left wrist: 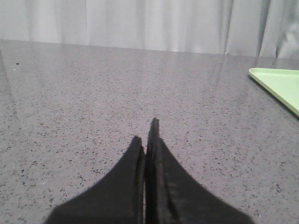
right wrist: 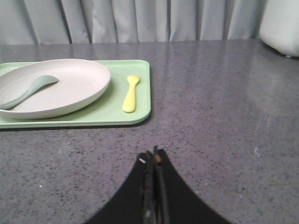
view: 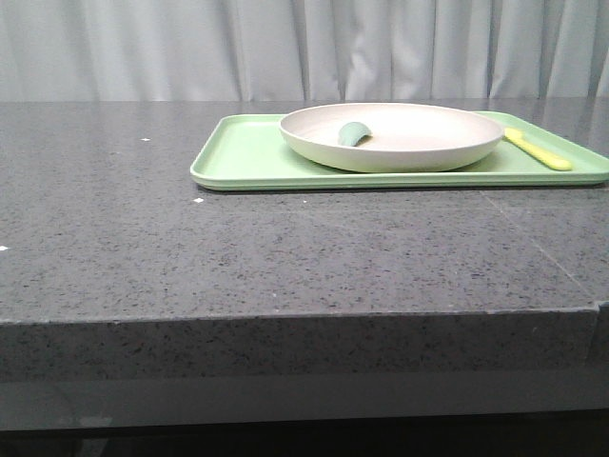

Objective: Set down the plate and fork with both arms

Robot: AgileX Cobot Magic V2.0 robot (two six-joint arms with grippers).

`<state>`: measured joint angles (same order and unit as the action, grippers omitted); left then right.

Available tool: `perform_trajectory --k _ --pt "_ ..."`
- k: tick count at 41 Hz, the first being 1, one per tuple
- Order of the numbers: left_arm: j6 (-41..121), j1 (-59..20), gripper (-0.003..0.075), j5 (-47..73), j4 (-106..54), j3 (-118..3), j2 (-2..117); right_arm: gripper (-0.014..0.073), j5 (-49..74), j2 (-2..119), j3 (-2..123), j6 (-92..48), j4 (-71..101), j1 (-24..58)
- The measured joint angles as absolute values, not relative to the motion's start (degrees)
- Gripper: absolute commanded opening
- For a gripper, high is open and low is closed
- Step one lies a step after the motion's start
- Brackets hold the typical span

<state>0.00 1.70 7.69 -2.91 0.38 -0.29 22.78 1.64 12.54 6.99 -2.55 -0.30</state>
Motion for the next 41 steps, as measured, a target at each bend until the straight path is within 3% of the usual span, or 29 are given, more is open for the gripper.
perform_trajectory --k 16,41 --pt "0.0 1.7 -0.0018 7.69 -2.91 0.38 -0.29 -0.0116 13.96 -0.65 -1.35 6.89 -1.24 -0.88" --pt "0.0 1.7 -0.0018 7.69 -2.91 0.38 -0.29 -0.0116 13.54 -0.65 -1.57 6.89 -1.12 -0.88"
